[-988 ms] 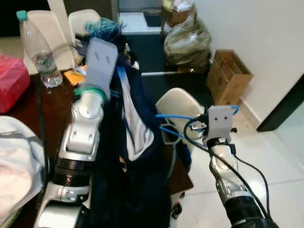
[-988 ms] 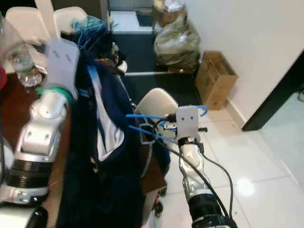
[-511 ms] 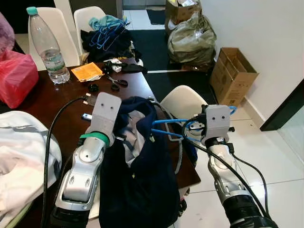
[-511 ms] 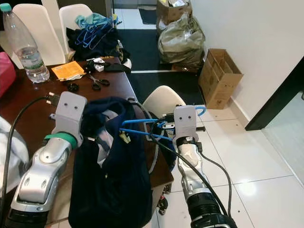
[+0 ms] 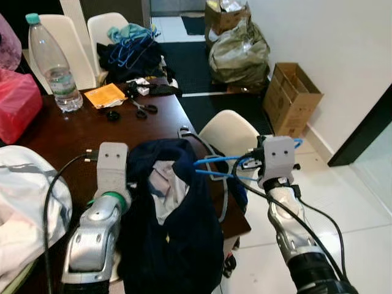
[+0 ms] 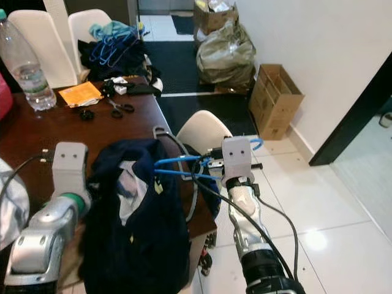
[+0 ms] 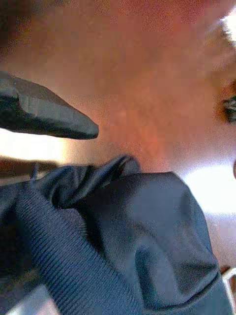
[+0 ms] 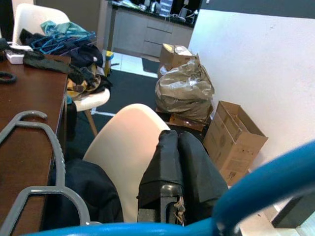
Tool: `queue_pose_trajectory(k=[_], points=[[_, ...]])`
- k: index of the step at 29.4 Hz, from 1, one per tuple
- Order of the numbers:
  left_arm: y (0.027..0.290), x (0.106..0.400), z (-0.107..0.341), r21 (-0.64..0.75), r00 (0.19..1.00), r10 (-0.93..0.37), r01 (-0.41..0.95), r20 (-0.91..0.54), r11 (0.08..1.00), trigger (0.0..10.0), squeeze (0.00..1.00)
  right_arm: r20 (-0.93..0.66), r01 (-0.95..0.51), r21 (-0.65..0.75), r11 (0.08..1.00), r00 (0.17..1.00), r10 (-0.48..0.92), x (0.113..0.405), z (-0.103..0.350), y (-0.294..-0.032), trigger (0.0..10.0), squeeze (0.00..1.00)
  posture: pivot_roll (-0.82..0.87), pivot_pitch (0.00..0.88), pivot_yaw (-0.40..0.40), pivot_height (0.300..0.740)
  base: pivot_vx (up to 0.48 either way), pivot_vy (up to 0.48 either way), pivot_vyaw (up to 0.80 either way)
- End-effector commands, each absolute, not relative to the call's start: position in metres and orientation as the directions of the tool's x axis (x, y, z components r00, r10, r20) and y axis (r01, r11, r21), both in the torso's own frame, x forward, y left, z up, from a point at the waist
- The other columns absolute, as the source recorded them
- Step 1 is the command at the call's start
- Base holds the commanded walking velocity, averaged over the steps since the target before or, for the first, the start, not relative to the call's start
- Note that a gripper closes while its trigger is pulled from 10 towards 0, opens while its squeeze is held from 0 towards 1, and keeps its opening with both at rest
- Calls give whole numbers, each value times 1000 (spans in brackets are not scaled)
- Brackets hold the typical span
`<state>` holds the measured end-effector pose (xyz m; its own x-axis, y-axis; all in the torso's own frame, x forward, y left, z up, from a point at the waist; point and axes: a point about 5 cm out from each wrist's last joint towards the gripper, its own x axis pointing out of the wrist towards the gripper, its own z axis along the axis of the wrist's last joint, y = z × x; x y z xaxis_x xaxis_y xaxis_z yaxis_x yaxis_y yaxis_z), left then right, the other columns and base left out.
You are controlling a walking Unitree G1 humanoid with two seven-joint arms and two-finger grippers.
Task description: Hang hanger
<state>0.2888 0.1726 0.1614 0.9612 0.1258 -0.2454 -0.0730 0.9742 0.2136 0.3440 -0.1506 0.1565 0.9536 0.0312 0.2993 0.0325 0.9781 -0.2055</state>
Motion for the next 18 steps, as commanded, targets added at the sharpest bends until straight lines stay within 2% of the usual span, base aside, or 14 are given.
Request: queue_pose_trajectory(k=[1,4,5,6,7,8,10,15,18], points=[[155,282,165,185,976,-33,74,-215,980,10000,0,286,5,-214,977,957,57,344,154,-146,10000,0,40,81,31,740,0,0,0],[148,278,172,173,980,-108,137,-167,975,10000,0,285,-6,-221,975,956,71,345,155,-144,10000,0,42,82,30,740,0,0,0],[145,275,179,205,984,-132,154,-118,967,10000,0,284,-19,-232,973,955,86,345,155,-142,10000,0,42,82,30,740,0,0,0],[146,271,185,293,991,-120,133,-63,947,10000,0,277,-45,-258,965,954,118,346,155,-138,10000,0,43,84,29,740,0,0,0],[146,271,185,293,991,-120,133,-63,947,10000,0,277,-45,-258,965,954,118,346,155,-138,10000,0,43,84,29,740,0,0,0],[148,267,189,389,994,-109,106,-14,915,10000,0,256,-78,-320,944,952,165,346,152,-134,10000,0,44,85,29,740,0,0,0],[145,258,196,455,990,-124,83,61,887,10000,0,227,-102,-391,915,953,203,350,151,-131,10000,0,45,90,27,740,0,0,0],[138,245,203,438,979,-177,115,104,892,10000,0,173,-76,-449,890,970,170,359,150,-134,10000,0,44,95,23,740,0,0,0],[136,233,204,398,974,-214,166,77,902,10000,0,150,-12,-480,877,984,96,371,154,-140,10000,0,55,108,13,740,0,0,0]])
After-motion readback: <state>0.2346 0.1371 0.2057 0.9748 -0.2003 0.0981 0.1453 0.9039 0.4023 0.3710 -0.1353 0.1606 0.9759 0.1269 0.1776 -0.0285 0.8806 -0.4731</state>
